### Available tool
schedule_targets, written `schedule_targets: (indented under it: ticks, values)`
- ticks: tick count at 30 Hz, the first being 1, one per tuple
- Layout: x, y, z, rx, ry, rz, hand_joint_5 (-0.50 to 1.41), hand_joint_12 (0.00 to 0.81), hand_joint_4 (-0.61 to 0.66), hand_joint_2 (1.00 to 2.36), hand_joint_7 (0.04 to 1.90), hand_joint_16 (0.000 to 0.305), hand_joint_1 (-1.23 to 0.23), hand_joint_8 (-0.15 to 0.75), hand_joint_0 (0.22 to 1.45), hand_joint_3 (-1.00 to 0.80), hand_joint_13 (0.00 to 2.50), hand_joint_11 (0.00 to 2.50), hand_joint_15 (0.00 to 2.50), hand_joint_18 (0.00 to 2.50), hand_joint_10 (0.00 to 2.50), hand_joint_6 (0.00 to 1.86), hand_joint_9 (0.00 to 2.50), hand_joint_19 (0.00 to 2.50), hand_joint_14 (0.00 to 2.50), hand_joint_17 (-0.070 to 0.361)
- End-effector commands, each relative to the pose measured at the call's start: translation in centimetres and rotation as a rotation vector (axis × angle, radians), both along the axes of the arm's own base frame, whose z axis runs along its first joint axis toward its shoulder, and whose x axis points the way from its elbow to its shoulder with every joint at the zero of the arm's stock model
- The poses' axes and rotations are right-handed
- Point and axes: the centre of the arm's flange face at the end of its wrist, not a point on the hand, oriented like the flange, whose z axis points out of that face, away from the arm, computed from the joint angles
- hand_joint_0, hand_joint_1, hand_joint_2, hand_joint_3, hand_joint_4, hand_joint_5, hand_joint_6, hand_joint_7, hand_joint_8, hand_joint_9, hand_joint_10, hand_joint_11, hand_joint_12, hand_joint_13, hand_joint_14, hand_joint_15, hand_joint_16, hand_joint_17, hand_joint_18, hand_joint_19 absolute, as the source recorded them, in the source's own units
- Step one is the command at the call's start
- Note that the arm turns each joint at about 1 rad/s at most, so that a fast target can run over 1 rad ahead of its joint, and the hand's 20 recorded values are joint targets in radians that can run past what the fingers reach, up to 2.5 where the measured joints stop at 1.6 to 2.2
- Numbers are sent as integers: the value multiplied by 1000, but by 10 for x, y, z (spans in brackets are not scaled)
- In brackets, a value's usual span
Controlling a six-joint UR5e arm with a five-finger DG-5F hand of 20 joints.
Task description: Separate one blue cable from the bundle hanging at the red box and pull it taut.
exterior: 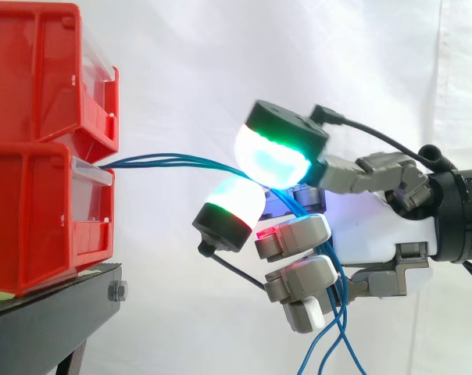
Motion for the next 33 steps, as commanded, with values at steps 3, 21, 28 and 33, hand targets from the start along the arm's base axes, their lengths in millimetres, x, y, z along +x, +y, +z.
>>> schedule_targets:
  ticks: [3,21,28,33]
  values:
    - [0,0,0,0,0,0,-145,378,25,1000,1072,53,-833,276,481,-500,1190,1504,1440,1002,225,912,1180,831,14,120]
    - [0,0,-1,0,-3,-1,-151,323,-50,1005,1118,47,-664,224,607,-428,1181,1673,1462,961,0,904,1270,904,19,106]
    - [0,1,-1,0,-3,0,-160,330,-77,1012,1178,49,-819,225,654,-258,1194,1637,1454,973,71,914,1246,880,17,110]
    - [0,0,-2,0,-2,0,-170,326,-147,1000,1117,48,-877,215,745,-500,1162,1650,1428,953,22,924,1196,822,20,107]
